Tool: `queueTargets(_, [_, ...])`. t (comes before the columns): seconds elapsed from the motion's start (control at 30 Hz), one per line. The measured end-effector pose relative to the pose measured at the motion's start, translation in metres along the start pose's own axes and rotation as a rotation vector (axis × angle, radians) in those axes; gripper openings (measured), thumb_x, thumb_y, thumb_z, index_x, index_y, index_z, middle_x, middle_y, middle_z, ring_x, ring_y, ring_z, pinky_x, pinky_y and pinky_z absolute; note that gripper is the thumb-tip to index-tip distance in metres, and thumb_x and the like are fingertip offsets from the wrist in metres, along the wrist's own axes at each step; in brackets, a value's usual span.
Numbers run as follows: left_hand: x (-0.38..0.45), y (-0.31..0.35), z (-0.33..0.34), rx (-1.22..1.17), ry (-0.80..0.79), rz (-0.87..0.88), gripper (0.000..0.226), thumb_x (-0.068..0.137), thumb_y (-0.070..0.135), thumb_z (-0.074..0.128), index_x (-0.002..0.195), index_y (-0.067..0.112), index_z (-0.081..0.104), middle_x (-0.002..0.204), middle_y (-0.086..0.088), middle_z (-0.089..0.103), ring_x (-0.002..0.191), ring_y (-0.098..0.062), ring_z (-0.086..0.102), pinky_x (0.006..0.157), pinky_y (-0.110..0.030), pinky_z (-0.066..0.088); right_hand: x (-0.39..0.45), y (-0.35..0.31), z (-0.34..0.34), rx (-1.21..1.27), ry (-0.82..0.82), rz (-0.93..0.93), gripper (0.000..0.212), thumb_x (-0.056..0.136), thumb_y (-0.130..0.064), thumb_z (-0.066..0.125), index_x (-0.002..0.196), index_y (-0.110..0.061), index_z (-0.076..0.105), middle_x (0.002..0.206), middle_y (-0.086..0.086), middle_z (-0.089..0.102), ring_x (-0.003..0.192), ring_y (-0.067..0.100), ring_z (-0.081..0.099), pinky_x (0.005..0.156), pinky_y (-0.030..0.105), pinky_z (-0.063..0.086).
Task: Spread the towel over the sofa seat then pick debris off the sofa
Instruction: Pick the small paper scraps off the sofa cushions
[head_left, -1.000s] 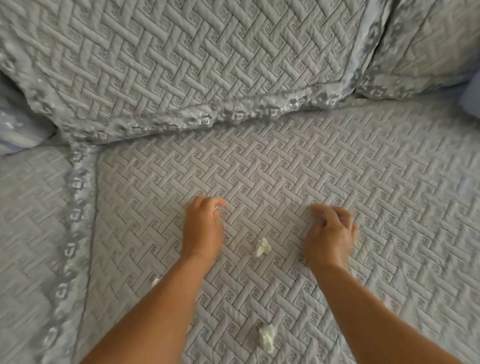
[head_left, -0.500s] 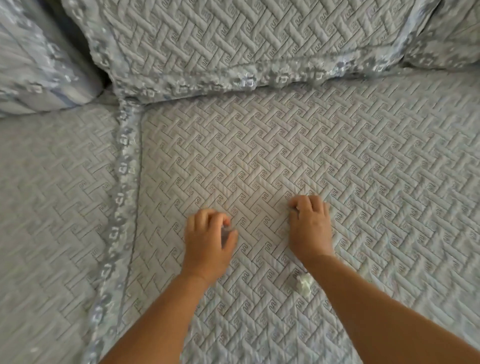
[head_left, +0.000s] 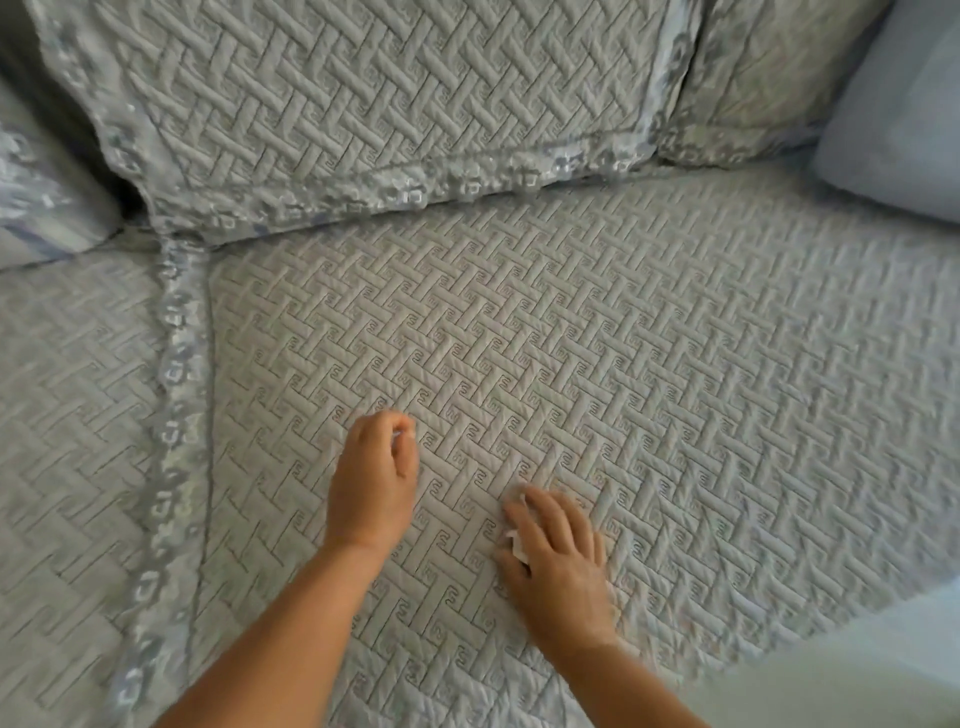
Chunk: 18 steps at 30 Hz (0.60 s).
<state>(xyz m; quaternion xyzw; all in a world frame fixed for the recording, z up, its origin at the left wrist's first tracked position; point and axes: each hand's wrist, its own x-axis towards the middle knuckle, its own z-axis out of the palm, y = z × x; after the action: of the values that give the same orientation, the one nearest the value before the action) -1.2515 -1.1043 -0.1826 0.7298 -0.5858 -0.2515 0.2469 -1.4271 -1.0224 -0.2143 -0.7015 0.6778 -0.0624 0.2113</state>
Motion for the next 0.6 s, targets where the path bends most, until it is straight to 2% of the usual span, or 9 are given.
queueTargets(0.07, [-0.005, 0.007, 0.005, -0.020, -0.006, 0.027, 0.016, 0.095, 0.018, 0.042, 0.093, 0.012, 0.056, 0.099, 0.001, 0.052, 0.082, -0.009, 0.052, 0.056, -0.007, 0.033, 0.013, -0.003, -0.002, -0.007, 0.048, -0.020, 0.031, 0.078, -0.036, 0.064, 0.107, -0.032, 0.055, 0.111, -0.009, 0.060, 0.105, 0.018, 0.047, 0.080, 0.036, 0.055])
queueTargets(0.1, [-0.006, 0.011, 0.007, -0.032, -0.003, 0.033, 0.016, 0.095, 0.019, 0.043, 0.092, 0.012, 0.056, 0.097, 0.001, 0.053, 0.083, -0.009, 0.052, 0.057, -0.007, 0.034, 0.022, -0.006, -0.007, -0.023, 0.041, -0.028, 0.030, 0.076, -0.030, 0.070, 0.103, -0.029, 0.056, 0.103, -0.007, 0.060, 0.093, 0.017, 0.054, 0.070, 0.030, 0.056])
queueTargets(0.17, [-0.004, 0.022, 0.010, -0.059, 0.008, 0.044, 0.017, 0.095, 0.020, 0.043, 0.090, 0.011, 0.056, 0.091, 0.001, 0.056, 0.082, -0.012, 0.054, 0.058, -0.009, 0.035, 0.043, -0.008, -0.023, -0.025, 0.004, -0.004, 0.019, 0.090, -0.022, 0.055, 0.109, -0.023, 0.050, 0.103, -0.002, 0.057, 0.081, 0.020, 0.059, 0.059, 0.030, 0.054])
queueTargets(0.23, [-0.001, 0.039, 0.012, -0.077, 0.025, 0.042, 0.023, 0.095, 0.022, 0.042, 0.084, 0.009, 0.057, 0.080, -0.003, 0.059, 0.071, -0.016, 0.054, 0.054, -0.016, 0.038, 0.060, -0.009, -0.045, 0.104, -0.016, 0.111, 0.020, 0.096, -0.011, 0.037, 0.113, -0.019, 0.044, 0.107, 0.001, 0.055, 0.072, 0.023, 0.060, 0.058, 0.034, 0.053])
queueTargets(0.3, [0.000, 0.063, 0.012, -0.098, 0.048, 0.056, 0.029, 0.095, 0.021, 0.040, 0.077, 0.006, 0.056, 0.068, -0.007, 0.058, 0.059, -0.018, 0.050, 0.048, -0.025, 0.037, 0.063, -0.011, -0.071, 0.268, 0.063, 0.195, 0.022, 0.096, -0.006, 0.034, 0.112, -0.018, 0.044, 0.106, 0.004, 0.057, 0.069, 0.023, 0.059, 0.053, 0.032, 0.050])
queueTargets(0.37, [-0.003, 0.096, 0.011, -0.134, 0.061, 0.095, 0.032, 0.096, 0.021, 0.038, 0.077, 0.004, 0.057, 0.066, -0.008, 0.058, 0.058, -0.020, 0.050, 0.050, -0.031, 0.038, 0.055, -0.011, -0.102, 0.428, 0.165, 0.219, 0.018, 0.098, -0.013, 0.034, 0.110, -0.020, 0.046, 0.103, 0.002, 0.057, 0.065, 0.017, 0.052, 0.047, 0.024, 0.038])
queueTargets(0.5, [-0.018, 0.179, 0.003, -0.259, 0.059, 0.157, 0.030, 0.097, 0.022, 0.038, 0.080, 0.007, 0.058, 0.067, 0.000, 0.056, 0.060, -0.010, 0.050, 0.052, -0.023, 0.038, 0.029, -0.008, -0.169, 0.668, 0.351, 0.277, 0.013, 0.097, -0.021, 0.035, 0.102, -0.027, 0.046, 0.083, -0.005, 0.054, 0.058, 0.007, 0.044, 0.049, 0.022, 0.035])
queueTargets(0.6, [-0.046, 0.244, -0.005, -0.378, 0.022, 0.192, 0.030, 0.097, 0.024, 0.036, 0.081, 0.011, 0.057, 0.067, 0.005, 0.055, 0.059, -0.003, 0.049, 0.051, -0.010, 0.035, 0.000, 0.005, -0.216, 0.762, 0.578, 0.331, 0.011, 0.096, -0.023, 0.038, 0.101, -0.026, 0.048, 0.083, -0.003, 0.055, 0.060, 0.008, 0.045, 0.053, 0.019, 0.035])
